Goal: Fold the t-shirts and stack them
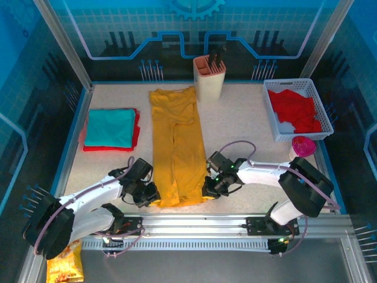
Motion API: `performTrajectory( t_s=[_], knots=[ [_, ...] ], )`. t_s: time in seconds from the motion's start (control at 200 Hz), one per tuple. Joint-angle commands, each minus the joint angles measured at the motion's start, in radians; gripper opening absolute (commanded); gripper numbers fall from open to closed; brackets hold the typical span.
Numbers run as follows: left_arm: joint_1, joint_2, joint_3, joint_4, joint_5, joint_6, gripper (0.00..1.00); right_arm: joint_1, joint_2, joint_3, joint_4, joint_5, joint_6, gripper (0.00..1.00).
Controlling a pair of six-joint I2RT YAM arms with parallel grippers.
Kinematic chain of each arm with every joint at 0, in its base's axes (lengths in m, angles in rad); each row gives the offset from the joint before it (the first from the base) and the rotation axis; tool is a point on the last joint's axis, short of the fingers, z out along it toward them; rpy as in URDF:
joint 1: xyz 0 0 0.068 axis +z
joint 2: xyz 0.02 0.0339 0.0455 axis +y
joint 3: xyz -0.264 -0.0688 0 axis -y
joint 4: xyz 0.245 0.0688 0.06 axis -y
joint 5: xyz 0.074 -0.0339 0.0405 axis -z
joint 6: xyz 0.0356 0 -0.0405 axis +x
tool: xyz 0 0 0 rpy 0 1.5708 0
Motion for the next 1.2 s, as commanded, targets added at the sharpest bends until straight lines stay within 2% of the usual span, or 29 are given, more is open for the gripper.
performTrajectory(
  t_s=[0.0,0.09,0.15,0.295,0.465,0.68,1.196],
  knots=[
    [-0.005,0.021,0.034,0.053,-0.055,0.033,0.08,0.001,0.006,0.036,0.006,0.003,-0.014,0.09],
    [-0.006,0.031,0.064,0.028,-0.059,0.043,0.00,-0.015,-0.012,0.046,-0.017,0.014,-0.027,0.03],
    [-0.005,0.034,0.092,0.006,-0.061,0.052,0.00,-0.033,-0.025,0.062,-0.043,0.016,-0.047,0.00],
    [0.003,0.051,0.191,-0.057,-0.081,0.078,0.00,-0.097,-0.023,0.148,-0.143,0.016,-0.144,0.00],
    [0.057,0.101,0.326,-0.113,-0.079,0.138,0.00,-0.153,0.014,0.264,-0.183,-0.006,-0.219,0.00],
    [0.182,0.188,0.440,-0.096,-0.041,0.228,0.00,-0.232,0.098,0.406,-0.203,-0.024,-0.278,0.00],
    [0.309,0.526,0.748,-0.050,-0.074,0.361,0.00,-0.367,0.386,0.810,-0.324,-0.047,-0.406,0.00]
  ],
)
